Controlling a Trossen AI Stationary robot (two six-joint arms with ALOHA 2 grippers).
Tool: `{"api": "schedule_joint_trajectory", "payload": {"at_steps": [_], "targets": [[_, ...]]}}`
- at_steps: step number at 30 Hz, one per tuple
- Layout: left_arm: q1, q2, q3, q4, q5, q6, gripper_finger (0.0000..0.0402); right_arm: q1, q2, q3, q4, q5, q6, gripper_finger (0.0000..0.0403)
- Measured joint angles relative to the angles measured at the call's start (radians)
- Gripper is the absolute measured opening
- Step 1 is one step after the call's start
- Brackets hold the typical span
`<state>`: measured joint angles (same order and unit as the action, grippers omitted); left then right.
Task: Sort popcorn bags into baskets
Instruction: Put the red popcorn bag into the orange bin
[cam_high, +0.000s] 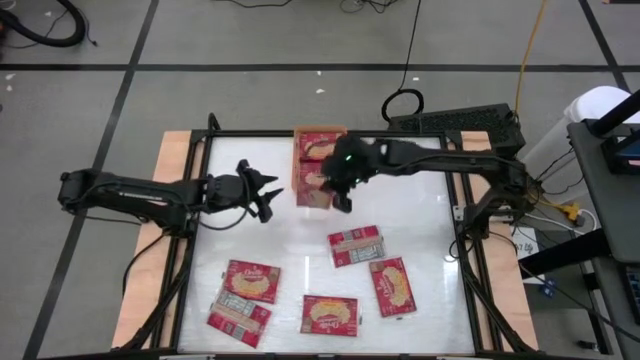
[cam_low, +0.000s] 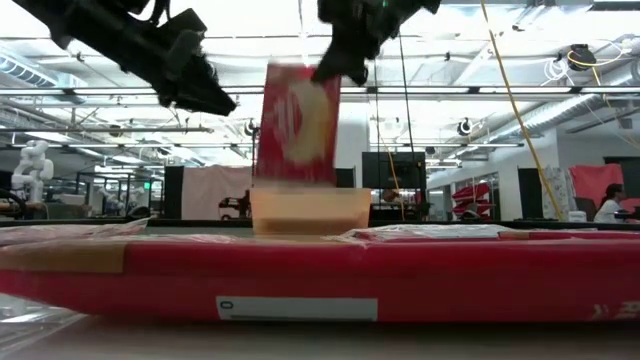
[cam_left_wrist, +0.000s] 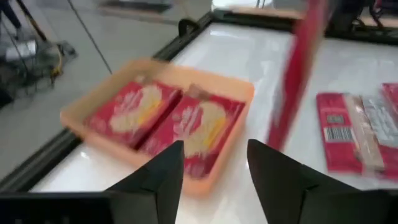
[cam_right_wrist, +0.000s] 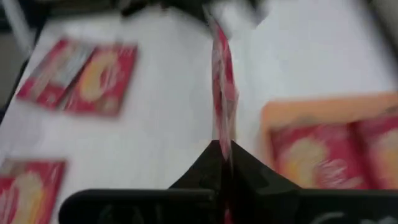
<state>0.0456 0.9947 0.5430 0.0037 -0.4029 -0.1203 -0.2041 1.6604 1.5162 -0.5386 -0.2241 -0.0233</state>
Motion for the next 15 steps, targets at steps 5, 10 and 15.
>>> {"api": "schedule_joint_trajectory", "payload": {"at_steps": [5, 10, 15], "targets": [[-0.005, -0.049, 0.0, -0.119, 0.0, -0.076, 0.0183, -0.035, -0.075, 0.0, 0.12, 0.09, -0.039, 0.0001], [-0.025, -0.045, 0.0, -0.15, 0.0, -0.121, 0.0165, -0.095, -0.09, -0.018, 0.329, 0.108, -0.076, 0.0], [-0.065, -0.045, 0.0, -0.15, 0.0, -0.148, 0.0145, -0.169, -0.076, -0.07, 0.532, 0.097, -0.056, 0.0]]}}
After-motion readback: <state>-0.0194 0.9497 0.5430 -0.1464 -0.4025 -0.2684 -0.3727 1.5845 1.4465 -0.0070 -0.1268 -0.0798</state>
